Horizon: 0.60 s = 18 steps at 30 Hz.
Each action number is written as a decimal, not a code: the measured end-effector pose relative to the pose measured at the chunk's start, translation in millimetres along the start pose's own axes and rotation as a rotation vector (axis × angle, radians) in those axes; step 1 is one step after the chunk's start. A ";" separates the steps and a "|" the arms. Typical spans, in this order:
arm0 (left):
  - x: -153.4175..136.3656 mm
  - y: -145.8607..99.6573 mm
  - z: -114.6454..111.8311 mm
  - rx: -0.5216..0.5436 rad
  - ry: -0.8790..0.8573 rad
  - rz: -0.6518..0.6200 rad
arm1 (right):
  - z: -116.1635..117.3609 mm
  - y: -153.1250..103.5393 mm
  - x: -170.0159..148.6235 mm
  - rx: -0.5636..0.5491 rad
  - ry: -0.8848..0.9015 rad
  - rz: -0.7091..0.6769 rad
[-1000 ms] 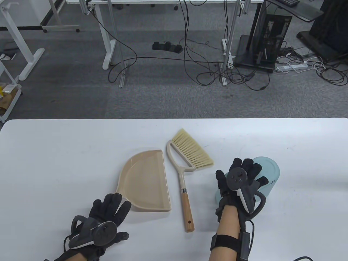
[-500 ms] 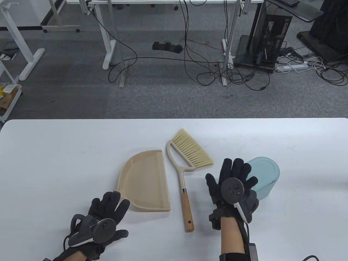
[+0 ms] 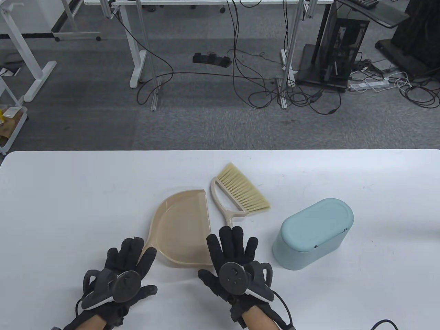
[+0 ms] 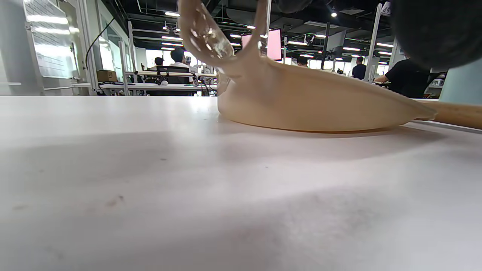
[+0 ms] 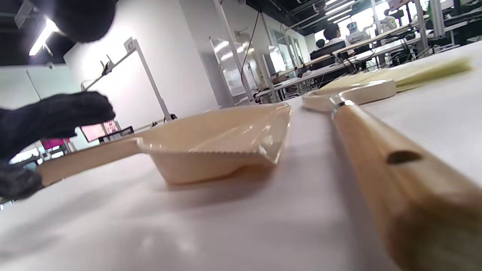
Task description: Sweep raisins on the table into the desktop trash can
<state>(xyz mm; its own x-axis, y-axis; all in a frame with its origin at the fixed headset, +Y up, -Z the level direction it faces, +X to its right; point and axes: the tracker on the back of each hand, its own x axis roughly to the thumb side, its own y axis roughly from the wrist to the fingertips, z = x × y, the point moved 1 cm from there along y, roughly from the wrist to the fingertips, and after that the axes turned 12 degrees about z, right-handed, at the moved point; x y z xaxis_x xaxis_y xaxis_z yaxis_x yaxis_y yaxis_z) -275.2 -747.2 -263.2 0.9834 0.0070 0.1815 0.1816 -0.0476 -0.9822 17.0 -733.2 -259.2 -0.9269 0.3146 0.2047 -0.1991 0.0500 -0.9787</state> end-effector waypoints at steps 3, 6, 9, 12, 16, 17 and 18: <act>-2.9 1.3 -1.0 0.004 0.018 0.005 | 6.3 -6.7 1.1 0.005 -0.042 -0.008; -5.3 1.5 -0.4 0.001 0.004 0.010 | 12.1 -11.6 -2.3 -0.003 -0.075 0.000; -5.9 1.1 -0.7 -0.001 0.003 0.014 | 12.7 -15.3 -8.1 -0.014 -0.105 0.002; -8.1 0.3 2.2 0.004 -0.004 0.023 | 10.2 -16.6 -13.2 -0.027 -0.088 0.003; -14.9 0.3 6.5 0.024 -0.031 0.056 | 5.4 -15.8 -15.2 -0.040 -0.048 0.003; -16.8 0.6 6.1 0.019 -0.040 0.063 | 2.8 -15.5 -15.8 -0.062 -0.038 -0.003; -17.8 0.9 5.2 0.013 -0.046 0.067 | 1.6 -15.2 -16.8 -0.075 -0.032 -0.001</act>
<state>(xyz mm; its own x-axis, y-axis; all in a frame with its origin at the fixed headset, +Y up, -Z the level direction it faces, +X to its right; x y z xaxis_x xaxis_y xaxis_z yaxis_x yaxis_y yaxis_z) -292.5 -742.1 -267.6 0.9923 0.0500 0.1132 0.1151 -0.0368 -0.9927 35.1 -740.7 -247.7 -0.9368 0.2838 0.2047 -0.1768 0.1211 -0.9768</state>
